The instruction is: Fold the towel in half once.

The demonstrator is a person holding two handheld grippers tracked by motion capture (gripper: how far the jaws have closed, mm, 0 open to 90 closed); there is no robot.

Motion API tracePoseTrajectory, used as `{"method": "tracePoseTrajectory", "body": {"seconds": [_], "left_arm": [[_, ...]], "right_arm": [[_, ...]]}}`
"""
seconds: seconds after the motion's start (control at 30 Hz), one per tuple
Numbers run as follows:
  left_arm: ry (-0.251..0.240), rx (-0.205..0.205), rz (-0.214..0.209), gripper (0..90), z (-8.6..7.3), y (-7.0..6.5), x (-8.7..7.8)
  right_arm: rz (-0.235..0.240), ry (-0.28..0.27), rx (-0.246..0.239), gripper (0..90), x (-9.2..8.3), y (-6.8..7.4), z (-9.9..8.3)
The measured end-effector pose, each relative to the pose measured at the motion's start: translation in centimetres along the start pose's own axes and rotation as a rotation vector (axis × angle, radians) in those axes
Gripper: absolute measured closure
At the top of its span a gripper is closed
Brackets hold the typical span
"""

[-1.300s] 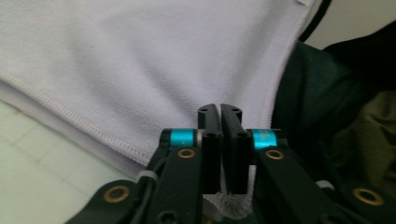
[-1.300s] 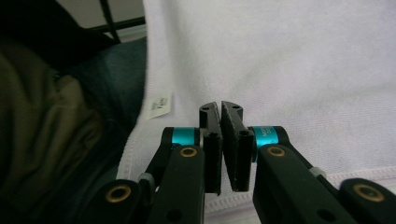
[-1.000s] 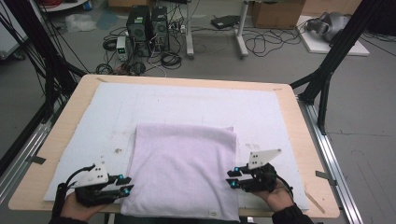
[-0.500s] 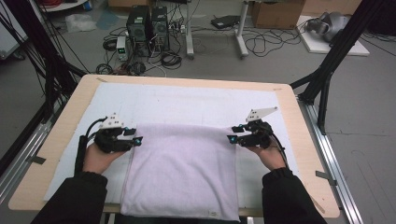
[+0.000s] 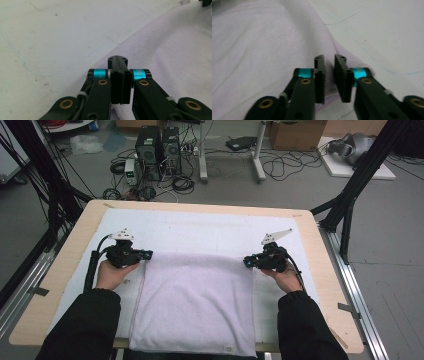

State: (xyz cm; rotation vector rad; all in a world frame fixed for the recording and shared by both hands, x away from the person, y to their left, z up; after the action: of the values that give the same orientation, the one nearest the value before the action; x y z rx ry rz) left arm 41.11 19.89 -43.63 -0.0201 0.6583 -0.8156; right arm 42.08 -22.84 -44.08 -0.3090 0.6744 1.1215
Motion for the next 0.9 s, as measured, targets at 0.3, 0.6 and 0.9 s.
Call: {"method": "tracePoseTrajectory", "body": {"seconds": [0.3, 0.6, 0.9], "left_arm": [[0.076, 0.087, -0.016, 87.7, -3.7, -1.9, -2.6], [0.022, 0.013, 0.068, 55.2, 1.1, 0.6, -0.5], [0.168, 0.02, -0.013, 88.7, 1.0, 0.7, 1.4]], "right_arm": [[0.037, 0.062, -0.091, 74.4, -1.0, 3.7, -1.3], [0.02, -0.063, -0.053, 58.7, -1.2, 2.2, 0.3], [0.086, 0.045, -0.049, 78.8, 1.1, 1.7, -0.2]]}}
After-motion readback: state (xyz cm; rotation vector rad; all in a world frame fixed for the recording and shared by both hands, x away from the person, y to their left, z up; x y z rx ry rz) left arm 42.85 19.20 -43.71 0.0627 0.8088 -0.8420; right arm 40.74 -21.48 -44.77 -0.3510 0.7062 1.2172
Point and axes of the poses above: each handheld gripper's, and its own axes: x roughly forward along the jaws, z roughly out of its top, y roughly to its left, the point moved 5 cm from there along x, roughly forward along the jaws, and after that the axes turned 6 degrees about -x, right-handed, at the moved point
